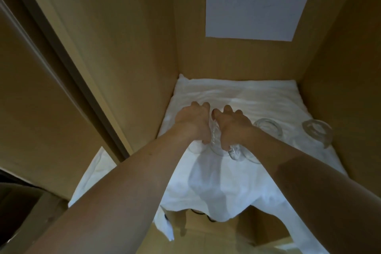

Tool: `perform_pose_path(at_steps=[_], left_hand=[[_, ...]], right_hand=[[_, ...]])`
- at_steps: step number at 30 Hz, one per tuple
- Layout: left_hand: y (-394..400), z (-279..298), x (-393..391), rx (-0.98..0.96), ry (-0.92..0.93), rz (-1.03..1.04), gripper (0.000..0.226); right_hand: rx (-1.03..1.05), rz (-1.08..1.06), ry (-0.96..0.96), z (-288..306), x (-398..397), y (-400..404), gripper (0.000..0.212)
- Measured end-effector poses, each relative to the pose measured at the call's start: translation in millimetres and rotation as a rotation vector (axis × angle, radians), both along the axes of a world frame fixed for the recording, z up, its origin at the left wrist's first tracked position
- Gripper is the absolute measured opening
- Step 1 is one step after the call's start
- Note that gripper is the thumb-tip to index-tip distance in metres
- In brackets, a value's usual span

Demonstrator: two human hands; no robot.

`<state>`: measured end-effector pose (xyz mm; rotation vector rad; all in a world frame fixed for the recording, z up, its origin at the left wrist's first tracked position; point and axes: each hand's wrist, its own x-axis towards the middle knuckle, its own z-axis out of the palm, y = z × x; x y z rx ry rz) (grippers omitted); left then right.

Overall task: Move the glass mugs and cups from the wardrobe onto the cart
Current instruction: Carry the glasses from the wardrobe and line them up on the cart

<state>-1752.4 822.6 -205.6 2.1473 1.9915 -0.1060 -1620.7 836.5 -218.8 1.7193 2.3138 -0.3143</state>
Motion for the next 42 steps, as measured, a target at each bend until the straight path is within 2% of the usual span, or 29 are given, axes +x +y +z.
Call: perform_pose_path(at_steps=[10,15,19,22,26,29,32,35,38,40,42], left_hand=[[-33,-8,-13,0.150,-0.134,0.051,0.070],[-59,-6,-29,0.180,-0.143,0.022,0.072],[-68,16,-40,0.279,-0.079,-0.043,0.072],[-67,50,-45,0.381,-0.156,-0.014,0.067],[-67,94,-40,0.580,-0.403,0.062,0.062],[-67,121,-27,0.759,-0.765,0.187,0.069],[-69,143,-13,0.797,-1.111,0.287,0.074],[-76,157,3,0.694,-1.422,0.300,0.067],[-87,163,22,0.485,-1.691,0.279,0.060],[-96,166,34,0.349,-1.776,0.273,0.061],[-106,169,46,0.255,-1.795,0.246,0.060]], right_hand=[[0.075,-0.067,0.032,-2,-4,-20,0.091],[0.185,-0.007,0.036,1,-3,-42,0.082],[0.296,-0.010,0.093,22,4,-53,0.079],[0.403,-0.074,0.152,53,12,-56,0.087],[0.549,-0.210,0.320,106,28,-68,0.100],[0.728,-0.359,0.518,138,39,-91,0.099],[0.922,-0.515,0.737,159,47,-122,0.096],[1.022,-0.678,0.924,177,54,-155,0.097],[1.093,-0.866,1.155,188,64,-189,0.099],[1.068,-0.915,1.408,191,71,-210,0.093],[0.972,-0.903,1.779,192,78,-229,0.080]])
